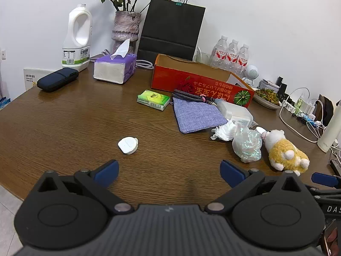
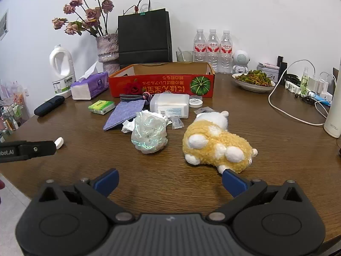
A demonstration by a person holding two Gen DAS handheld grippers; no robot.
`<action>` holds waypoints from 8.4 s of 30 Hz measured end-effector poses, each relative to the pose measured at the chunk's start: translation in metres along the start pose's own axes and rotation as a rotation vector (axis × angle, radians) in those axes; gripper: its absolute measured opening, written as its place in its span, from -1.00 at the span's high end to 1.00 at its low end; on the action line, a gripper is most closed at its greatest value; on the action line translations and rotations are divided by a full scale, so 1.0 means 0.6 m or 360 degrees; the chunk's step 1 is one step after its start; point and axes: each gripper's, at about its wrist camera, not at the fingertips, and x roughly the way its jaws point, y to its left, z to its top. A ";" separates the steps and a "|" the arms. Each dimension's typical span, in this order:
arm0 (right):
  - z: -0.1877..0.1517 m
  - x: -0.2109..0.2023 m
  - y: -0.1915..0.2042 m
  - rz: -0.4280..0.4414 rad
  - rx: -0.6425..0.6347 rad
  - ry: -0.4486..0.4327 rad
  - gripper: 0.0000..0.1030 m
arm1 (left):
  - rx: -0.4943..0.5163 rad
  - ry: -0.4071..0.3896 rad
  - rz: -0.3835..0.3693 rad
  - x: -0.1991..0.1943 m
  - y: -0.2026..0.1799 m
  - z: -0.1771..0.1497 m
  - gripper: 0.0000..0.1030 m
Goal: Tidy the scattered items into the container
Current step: 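Move the left tool toward the white earbud case on the table, then grasp the white earbud case with the left tool while the right tool grasps the yellow plush toy, then carry both items over the cardboard box and open both tools to drop them, then grasp the white tissues with the left tool while the right tool grasps the iridescent bag, then carry tissues and bag over the box and release both inside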
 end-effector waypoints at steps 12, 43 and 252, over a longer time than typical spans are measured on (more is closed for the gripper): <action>-0.001 0.000 0.000 -0.0009 -0.0002 0.0005 -1.00 | -0.0004 0.0005 0.0000 0.001 0.001 -0.003 -1.00; -0.001 0.006 -0.005 -0.0080 0.0018 0.0007 -1.00 | -0.0045 0.0014 0.0031 0.011 0.016 -0.005 -1.00; 0.151 0.123 -0.056 0.0193 -0.0140 -0.0259 0.02 | 0.0331 -0.0447 -0.0397 0.127 -0.124 0.162 0.25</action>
